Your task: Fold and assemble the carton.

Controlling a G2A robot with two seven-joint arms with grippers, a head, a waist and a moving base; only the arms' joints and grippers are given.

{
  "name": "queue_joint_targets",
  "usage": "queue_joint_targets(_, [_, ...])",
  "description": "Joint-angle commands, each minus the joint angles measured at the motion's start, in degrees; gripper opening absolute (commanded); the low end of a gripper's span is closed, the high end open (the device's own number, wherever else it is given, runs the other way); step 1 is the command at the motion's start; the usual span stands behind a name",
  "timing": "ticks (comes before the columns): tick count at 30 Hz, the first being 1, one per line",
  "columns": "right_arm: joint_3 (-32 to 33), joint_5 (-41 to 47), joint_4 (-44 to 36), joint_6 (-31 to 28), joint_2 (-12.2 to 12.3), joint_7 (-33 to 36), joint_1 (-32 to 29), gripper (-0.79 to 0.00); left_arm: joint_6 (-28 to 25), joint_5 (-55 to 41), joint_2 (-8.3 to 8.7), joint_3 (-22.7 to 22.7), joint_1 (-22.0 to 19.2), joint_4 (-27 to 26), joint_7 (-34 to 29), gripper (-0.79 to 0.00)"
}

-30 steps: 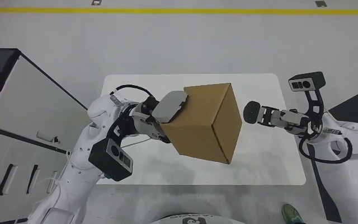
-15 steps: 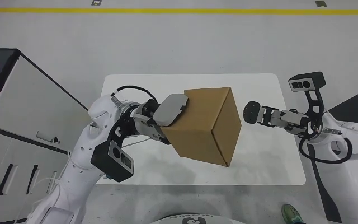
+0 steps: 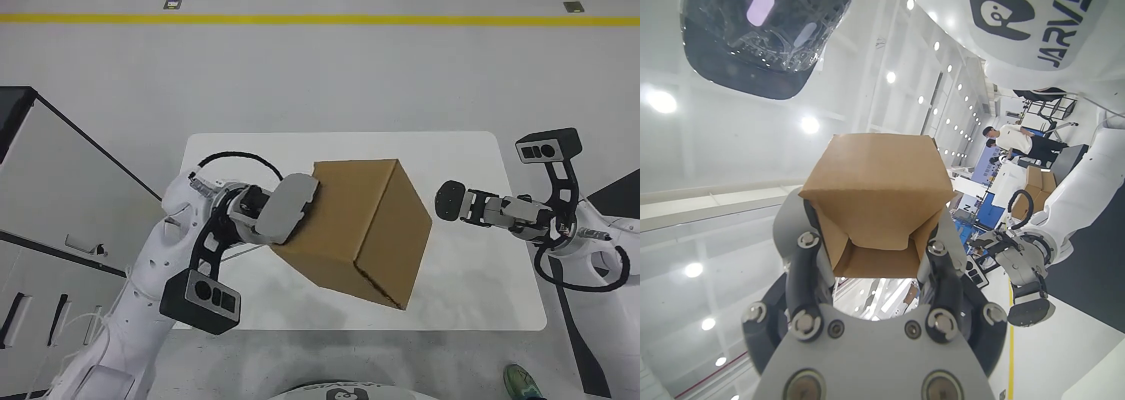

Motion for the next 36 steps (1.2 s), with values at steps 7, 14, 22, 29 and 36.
queue_joint_targets(7, [0.0, 0.0, 0.0, 0.0, 0.0, 0.0, 0.0, 0.0, 0.2, -0.95, 0.02, 0.34, 0.28, 0.05, -0.16, -0.785])
queue_joint_targets(14, [0.0, 0.0, 0.0, 0.0, 0.0, 0.0, 0.0, 0.0, -1.75, -2.7, 0.17, 0.52, 1.86, 0.12, -2.85, -0.785])
queue_joint_targets(22, [0.0, 0.0, 0.0, 0.0, 0.0, 0.0, 0.0, 0.0, -6.42, -4.91, 0.66, -0.08, 5.86, -0.14, -10.08, -0.785])
queue_joint_targets(29, [0.0, 0.0, 0.0, 0.0, 0.0, 0.0, 0.0, 0.0, -2.33, -12.86, 0.29, -0.67, 9.82, -1.77, -14.95, -0.785])
queue_joint_targets(36, [0.0, 0.0, 0.0, 0.0, 0.0, 0.0, 0.0, 0.0, -2.33, -12.86, 0.29, -0.67, 9.82, -1.77, -14.95, -0.785])
